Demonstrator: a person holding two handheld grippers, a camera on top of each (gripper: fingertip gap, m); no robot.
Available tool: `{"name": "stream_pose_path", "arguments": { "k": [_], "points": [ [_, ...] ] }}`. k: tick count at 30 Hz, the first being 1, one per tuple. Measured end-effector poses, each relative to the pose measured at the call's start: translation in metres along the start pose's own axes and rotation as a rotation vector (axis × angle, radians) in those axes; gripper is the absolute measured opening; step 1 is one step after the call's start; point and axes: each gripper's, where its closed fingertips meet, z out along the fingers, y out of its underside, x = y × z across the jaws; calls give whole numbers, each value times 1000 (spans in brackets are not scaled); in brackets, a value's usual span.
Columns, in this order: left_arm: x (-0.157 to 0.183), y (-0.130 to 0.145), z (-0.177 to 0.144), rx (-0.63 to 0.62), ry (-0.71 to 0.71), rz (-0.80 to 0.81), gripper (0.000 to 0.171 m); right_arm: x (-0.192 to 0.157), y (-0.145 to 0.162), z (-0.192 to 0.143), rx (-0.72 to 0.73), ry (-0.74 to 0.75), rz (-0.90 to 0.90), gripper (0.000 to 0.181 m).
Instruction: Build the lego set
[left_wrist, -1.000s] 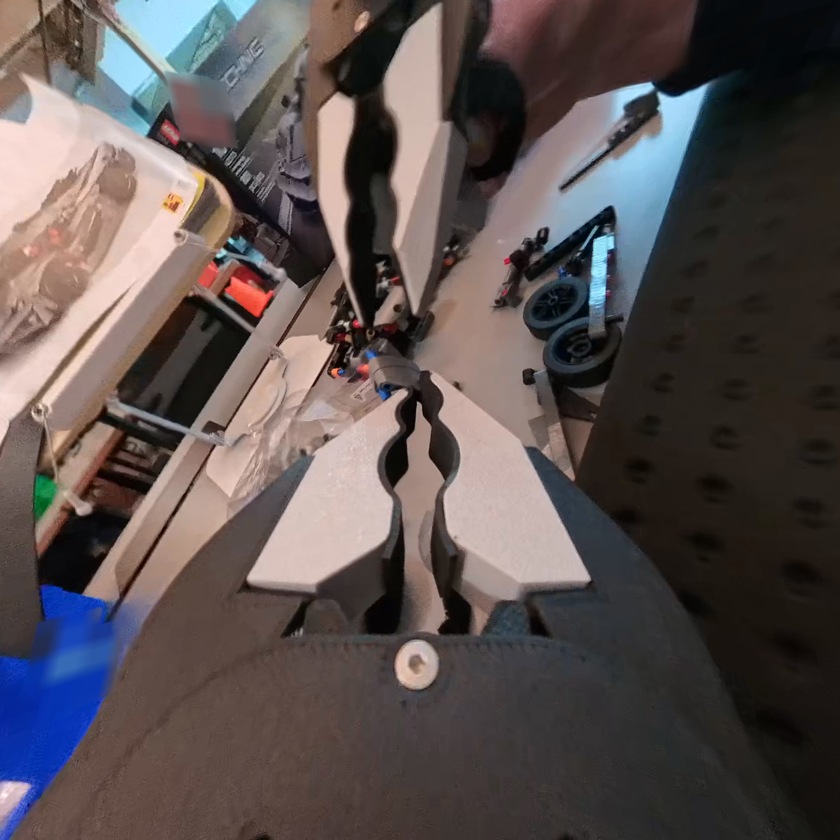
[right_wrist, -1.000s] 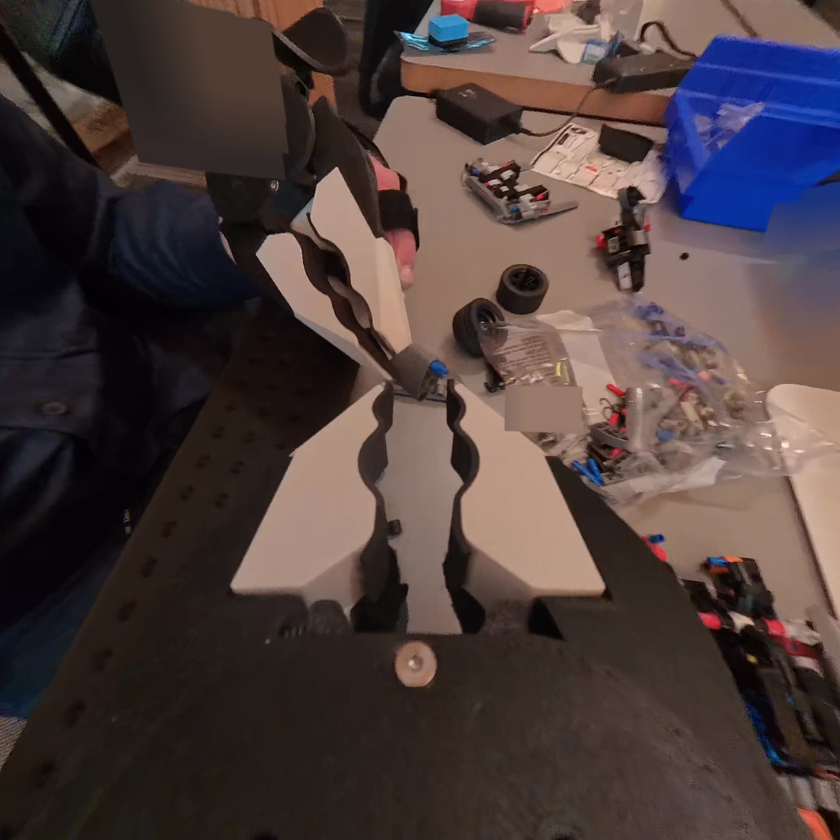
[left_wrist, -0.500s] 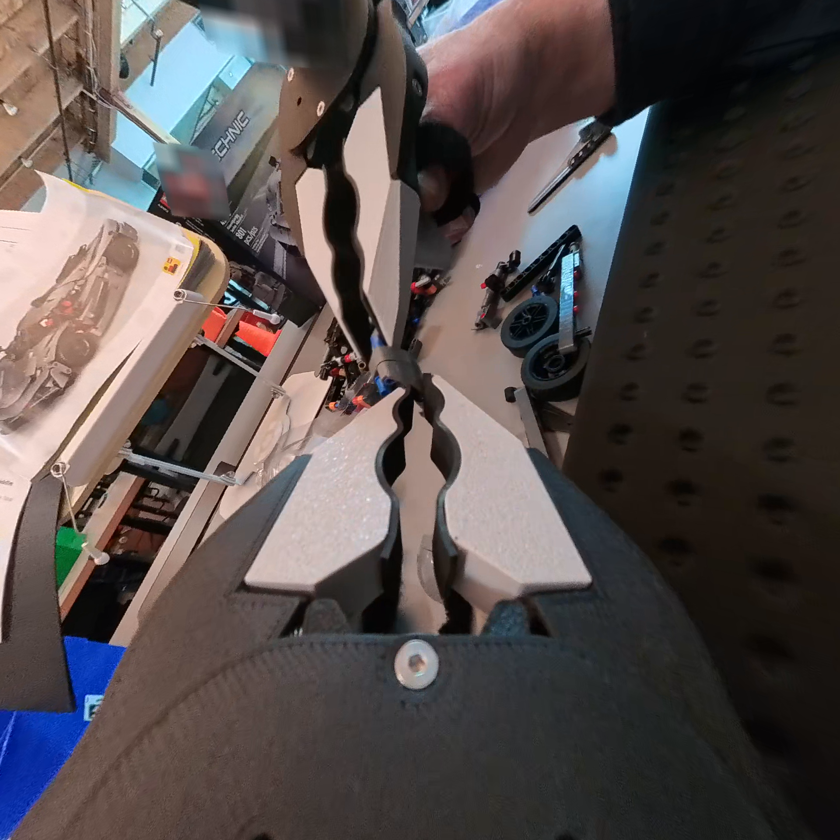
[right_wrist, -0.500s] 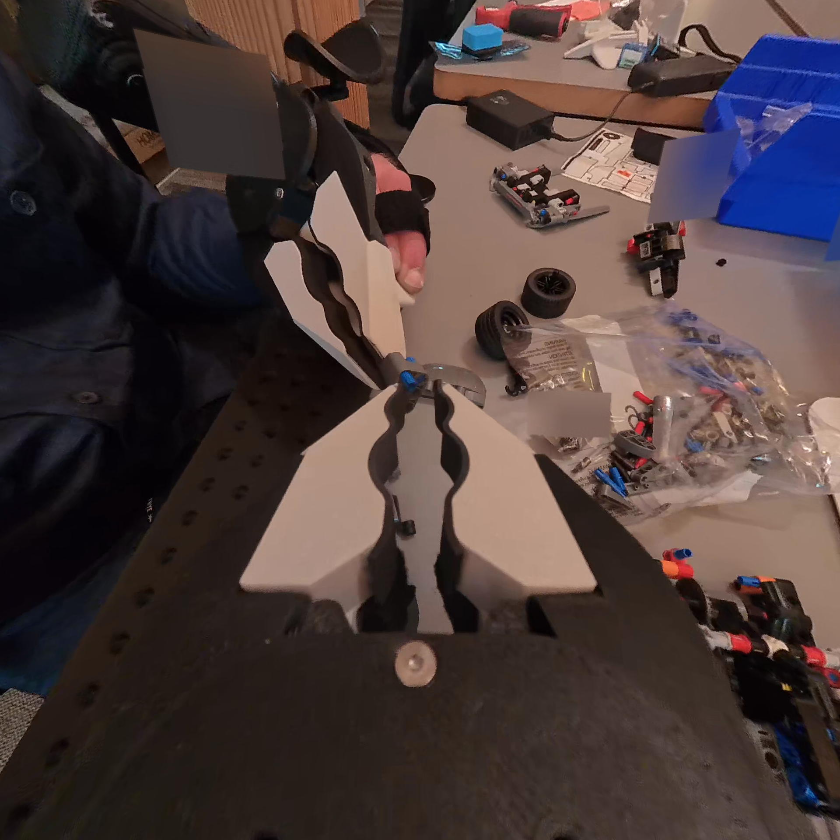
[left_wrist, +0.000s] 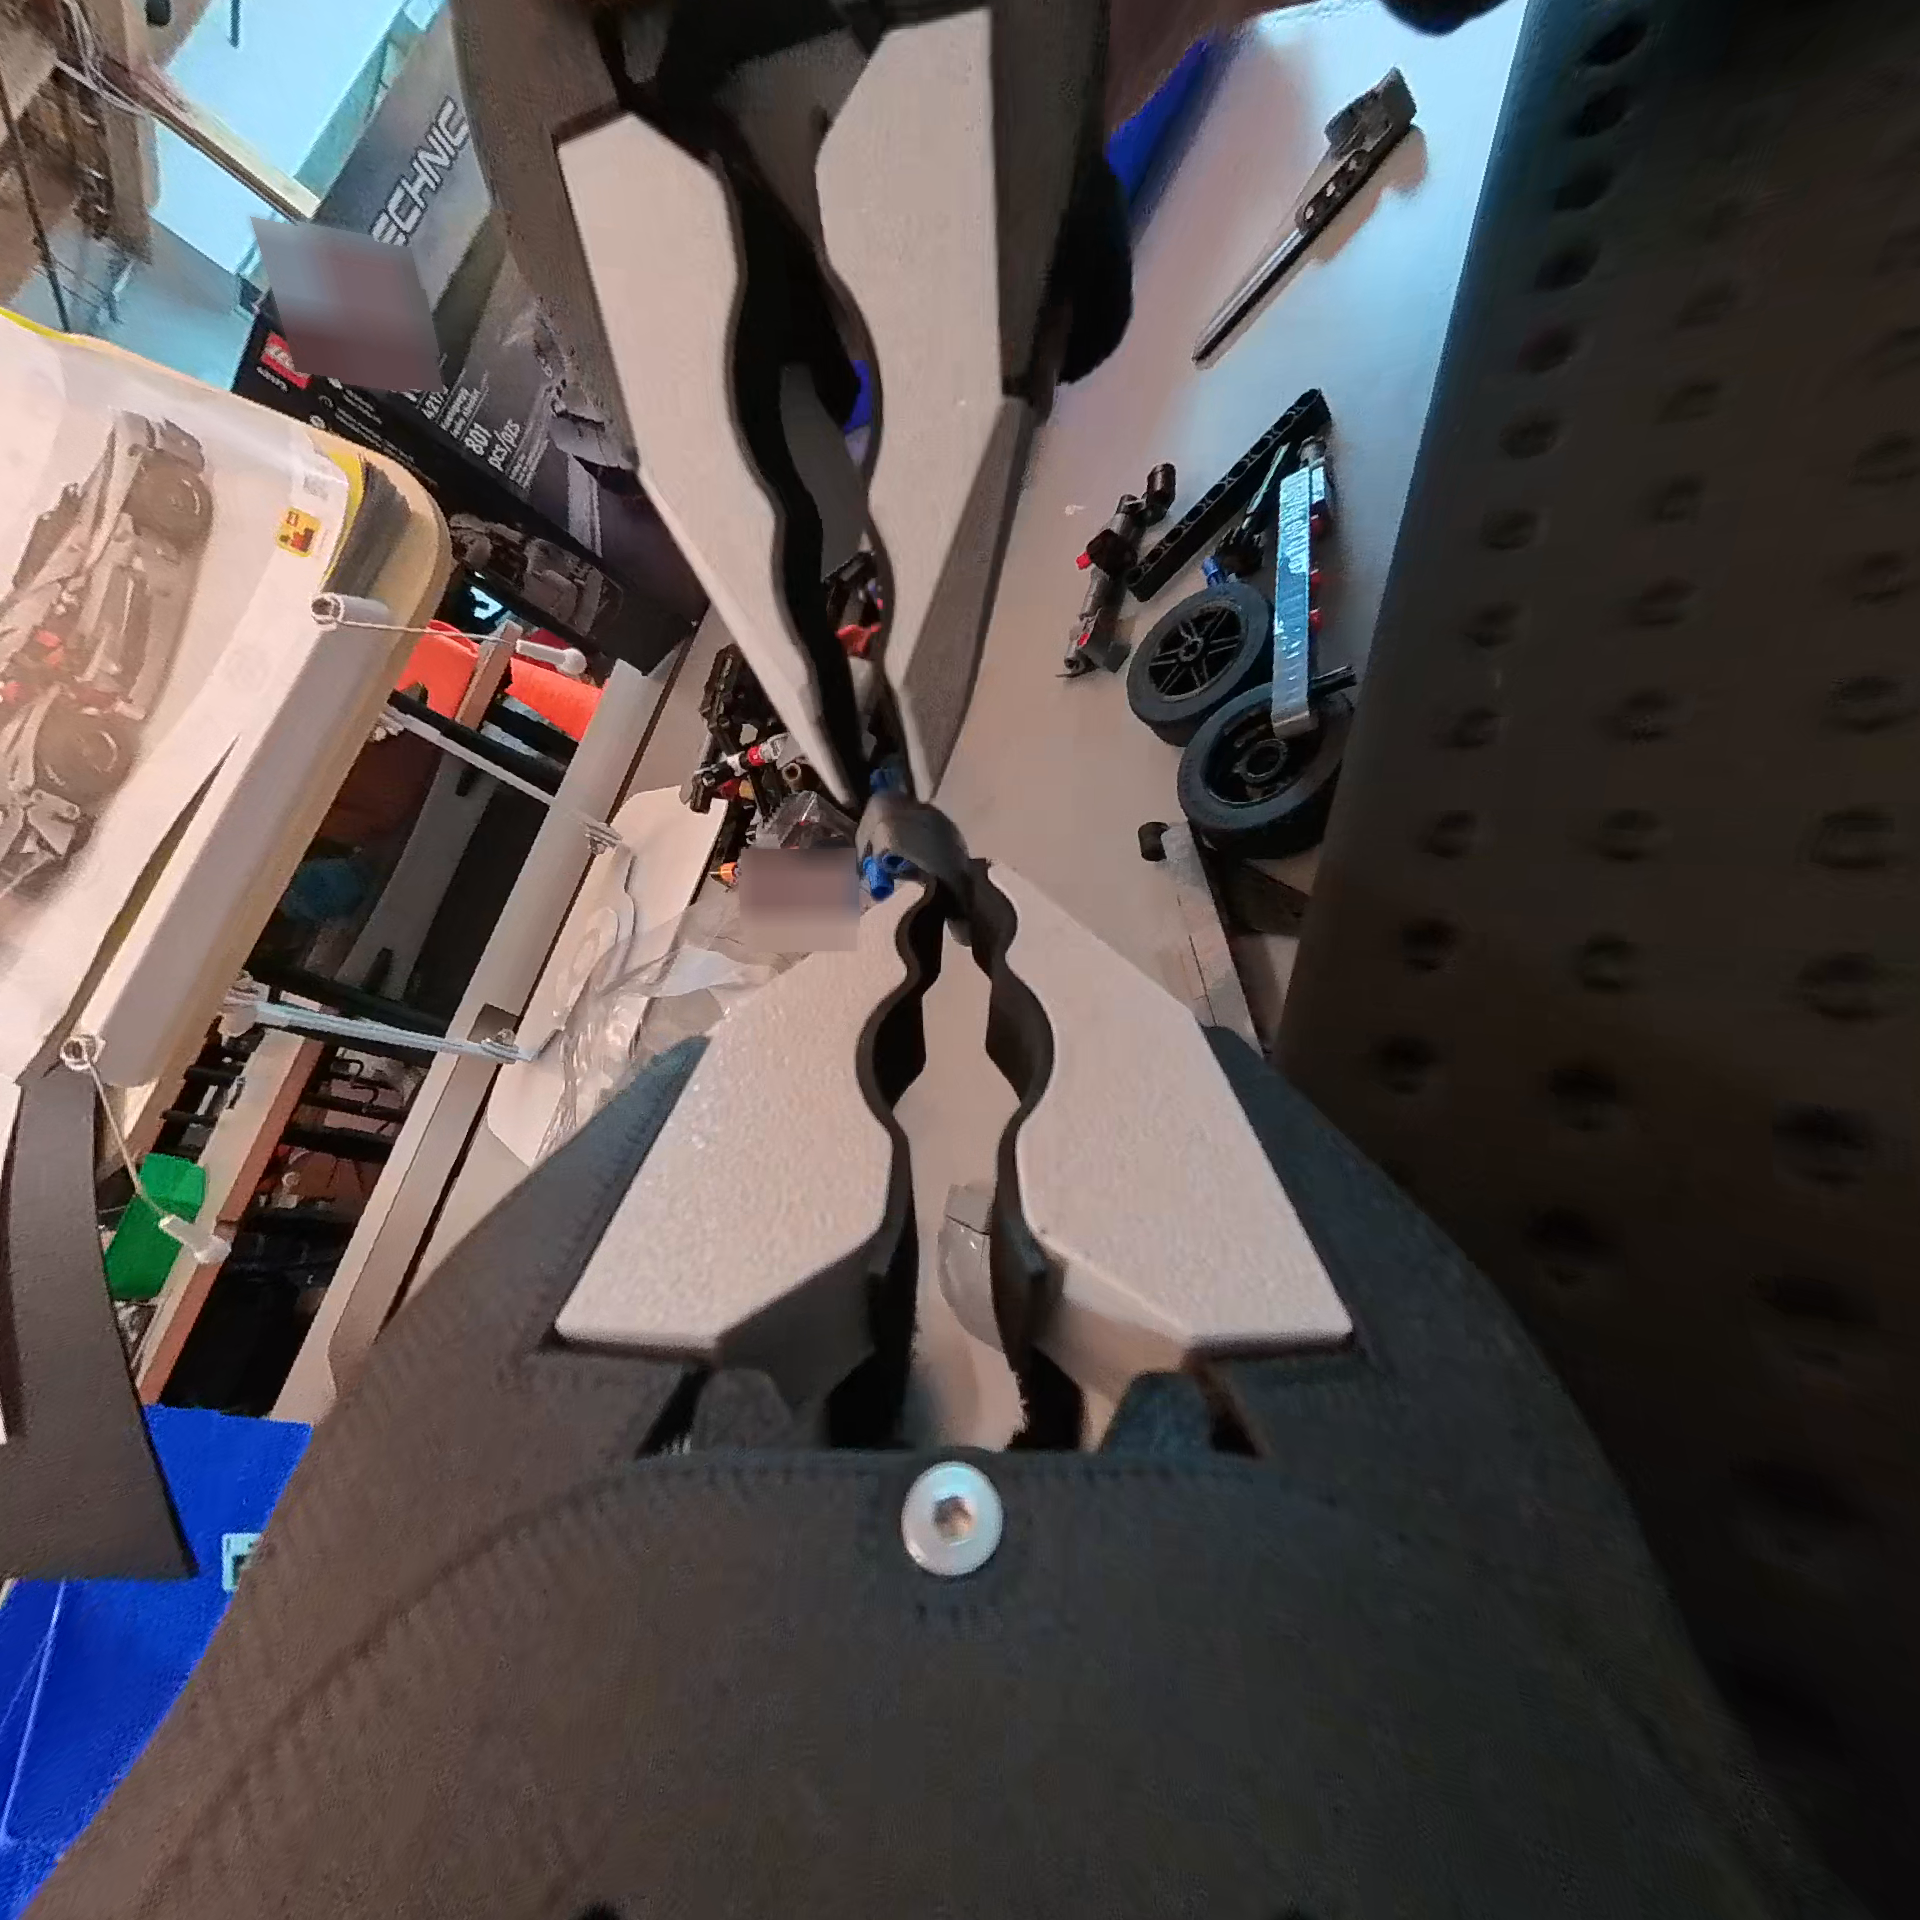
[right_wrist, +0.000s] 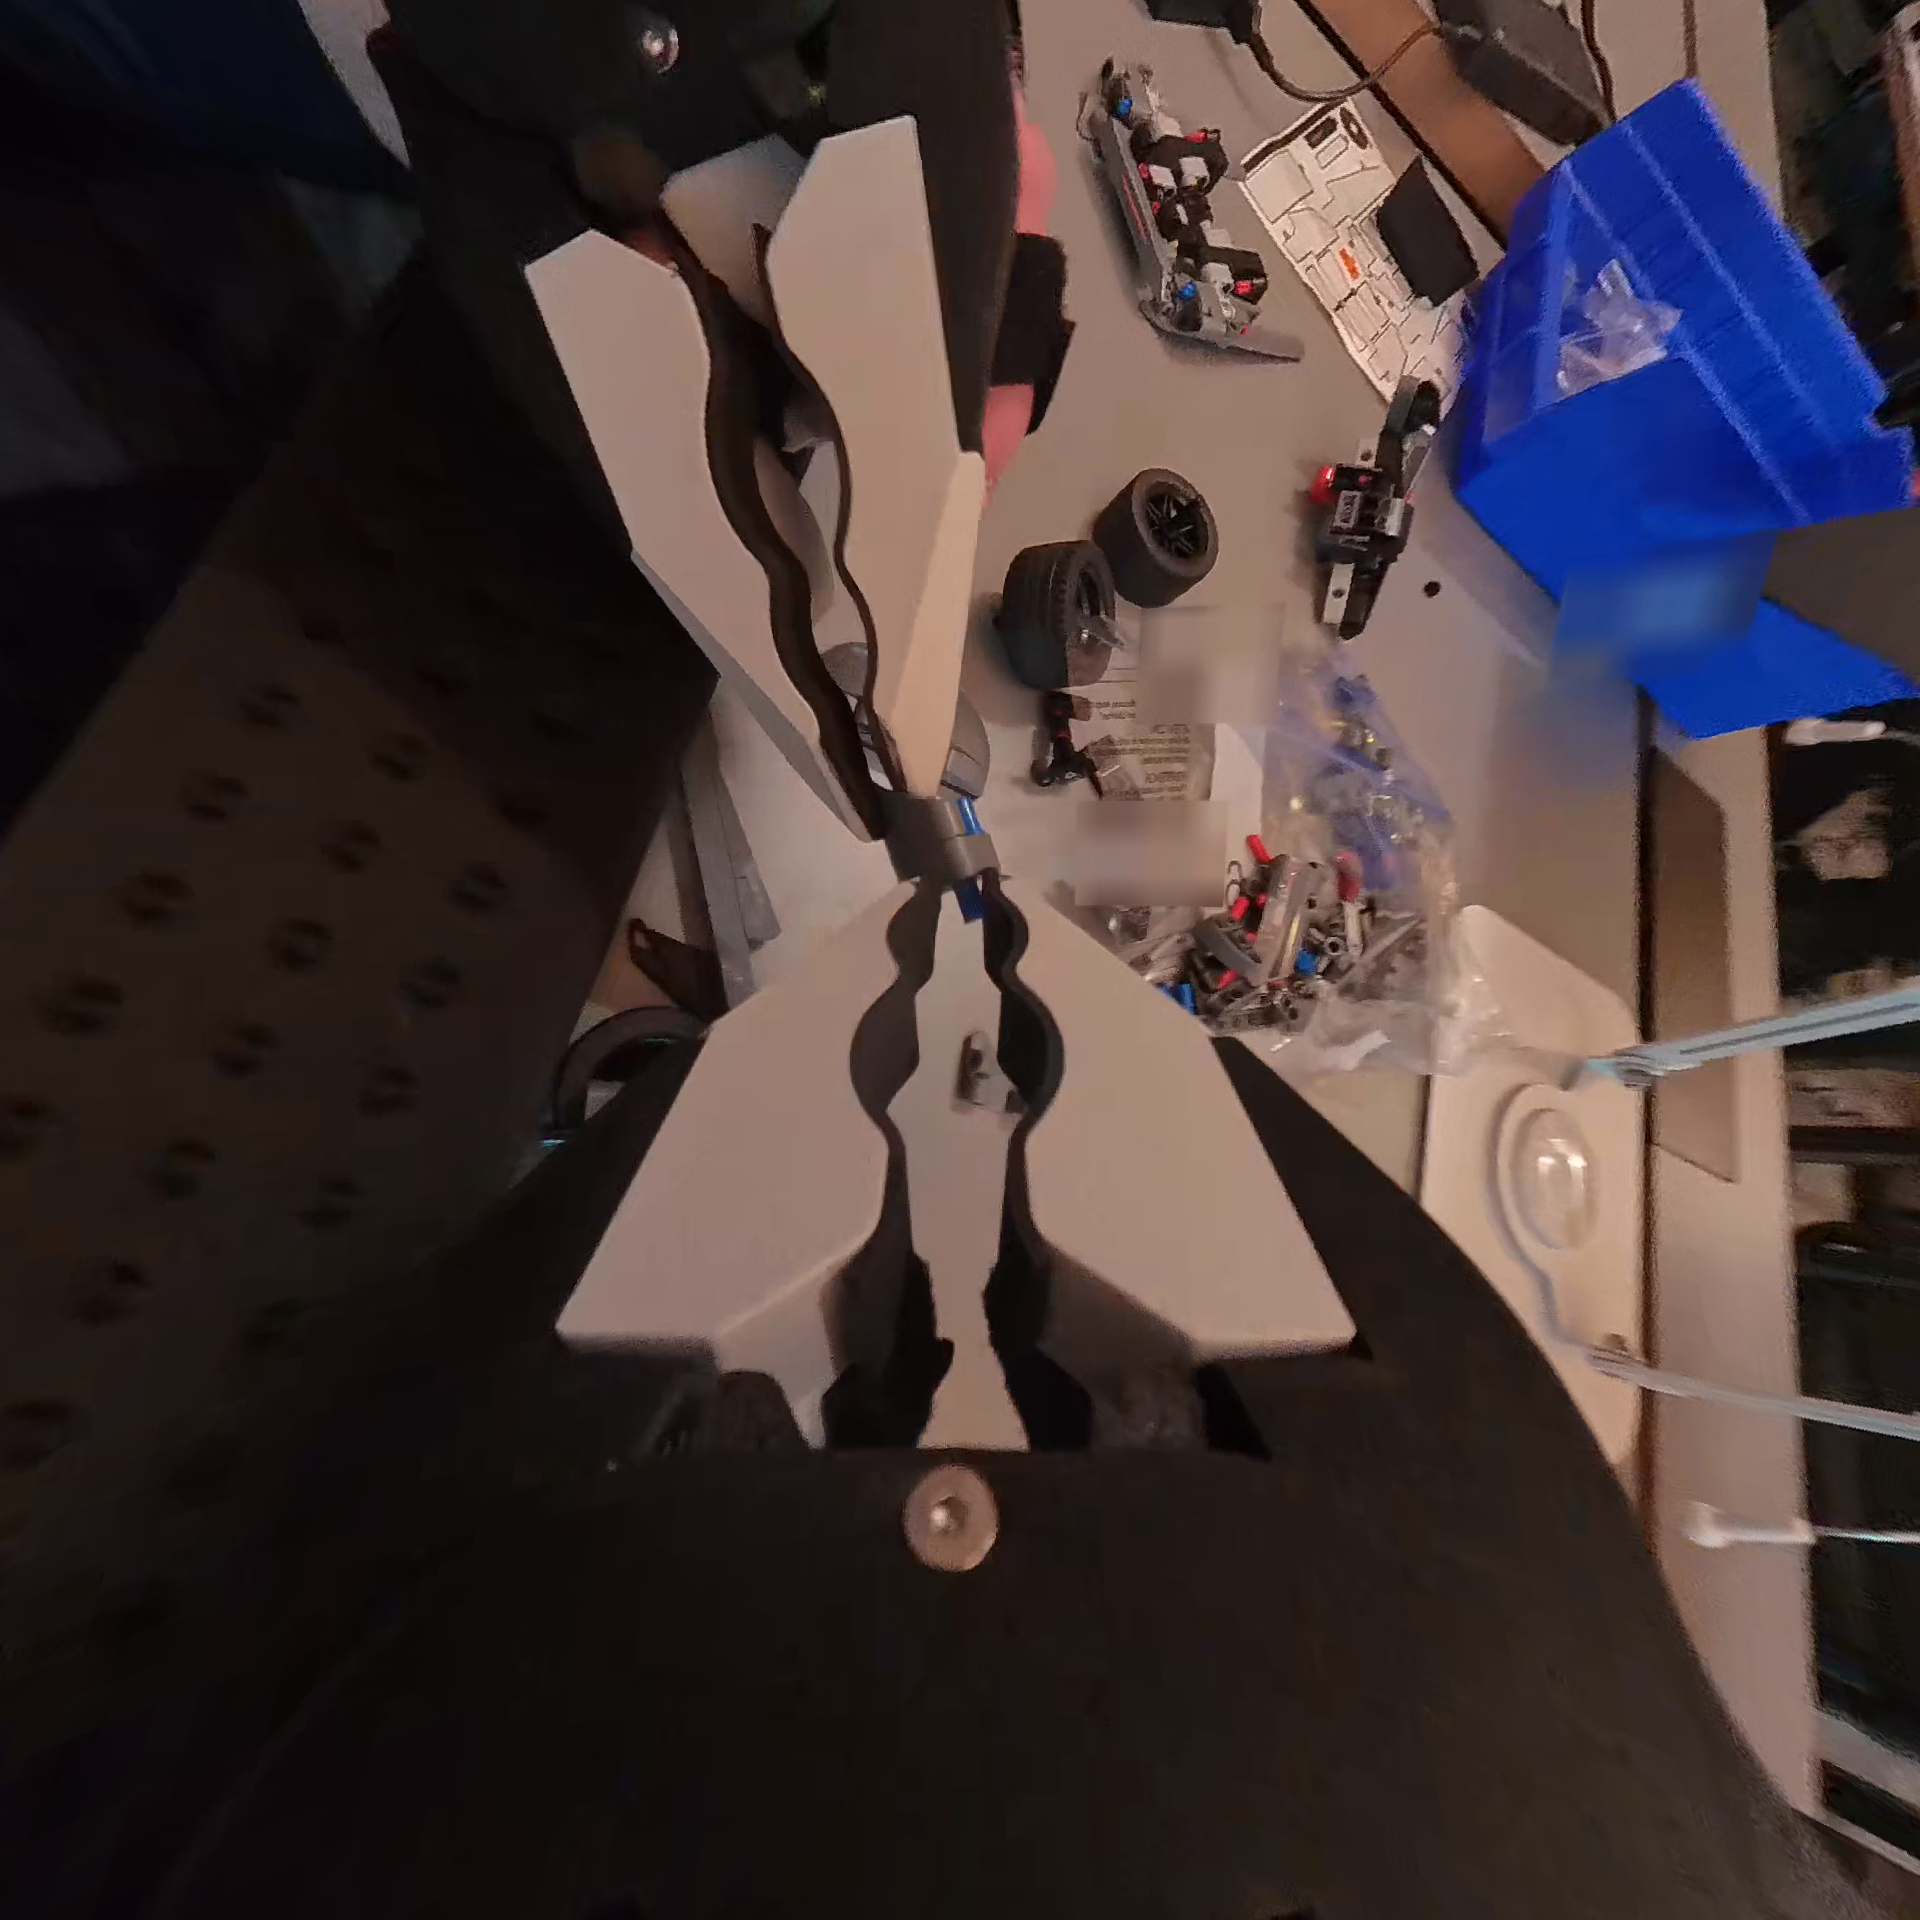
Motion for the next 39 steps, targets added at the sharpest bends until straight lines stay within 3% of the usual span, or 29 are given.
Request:
{"name": "stream_pose_path", "arguments": {
  "k": [5, 16, 20, 25, 32, 37, 39],
  "points": [
    [-2, 3, 1, -12, 2, -17, 0, 1, 9, 6, -93, 49, -59, 1],
    [-7, -1, -4, 42, 21, -111, 0, 10, 3, 2, -70, 143, -86, 0],
    [-9, -1, -4, 43, 7, -111, 0, 7, 7, 0, -81, 104, -61, 14],
    [-10, -6, -7, 82, 27, -144, 0, 5, 5, 7, -92, 116, -82, 3],
    [-15, -3, -6, 73, 12, -162, 0, 9, 5, 9, -105, 152, -89, 2],
    [-30, -9, -13, 137, -26, -272, 35, 13, -2, 5, -87, 204, -118, 2],
    [-27, -9, -9, 142, 9, -309, 40, 13, -4, 6, -98, 224, -139, 2]
  ]
}}
